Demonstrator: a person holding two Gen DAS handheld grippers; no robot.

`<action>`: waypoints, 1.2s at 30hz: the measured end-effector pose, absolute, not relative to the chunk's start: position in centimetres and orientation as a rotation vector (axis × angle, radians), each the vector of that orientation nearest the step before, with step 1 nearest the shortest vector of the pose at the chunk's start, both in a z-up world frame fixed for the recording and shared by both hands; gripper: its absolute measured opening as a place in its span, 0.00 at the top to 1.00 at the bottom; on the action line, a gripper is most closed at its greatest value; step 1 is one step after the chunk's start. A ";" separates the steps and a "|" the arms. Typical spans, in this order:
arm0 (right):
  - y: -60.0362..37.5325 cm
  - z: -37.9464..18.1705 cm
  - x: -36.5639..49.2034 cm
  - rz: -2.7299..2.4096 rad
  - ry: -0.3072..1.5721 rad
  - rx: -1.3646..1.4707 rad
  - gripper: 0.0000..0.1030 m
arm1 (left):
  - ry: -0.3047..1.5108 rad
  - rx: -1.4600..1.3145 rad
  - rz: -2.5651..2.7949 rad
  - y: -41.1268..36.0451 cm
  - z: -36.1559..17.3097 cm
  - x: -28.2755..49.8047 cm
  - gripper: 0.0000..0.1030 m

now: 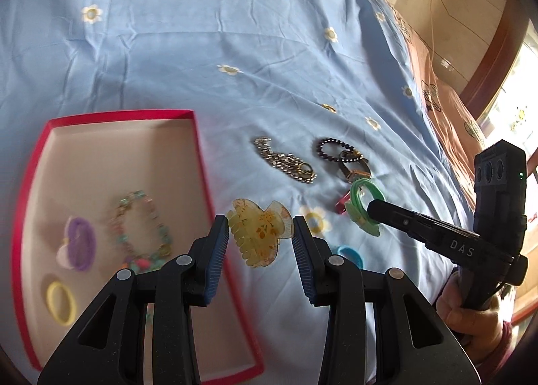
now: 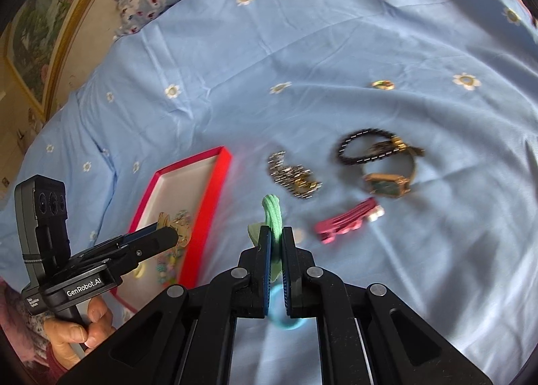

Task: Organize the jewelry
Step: 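Carry both items into the red box and open both tools to release them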

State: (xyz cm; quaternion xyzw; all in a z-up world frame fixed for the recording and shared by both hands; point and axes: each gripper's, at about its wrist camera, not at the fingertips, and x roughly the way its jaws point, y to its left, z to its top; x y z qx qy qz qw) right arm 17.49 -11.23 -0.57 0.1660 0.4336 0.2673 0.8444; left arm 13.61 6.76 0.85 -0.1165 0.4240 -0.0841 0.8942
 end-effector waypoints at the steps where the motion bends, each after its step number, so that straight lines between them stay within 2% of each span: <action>1: -10.8 -0.5 17.3 0.573 0.917 0.347 0.95 | 0.877 -0.244 -0.166 7.2 0.9 13.2 0.64; 22: -1.0 0.4 15.1 0.774 0.952 0.245 0.95 | 0.866 -0.263 -0.002 14.6 0.5 7.7 0.64; 36: 5.6 -1.9 14.8 0.881 1.040 0.188 0.95 | 0.907 -0.237 0.116 19.4 -1.8 6.4 0.64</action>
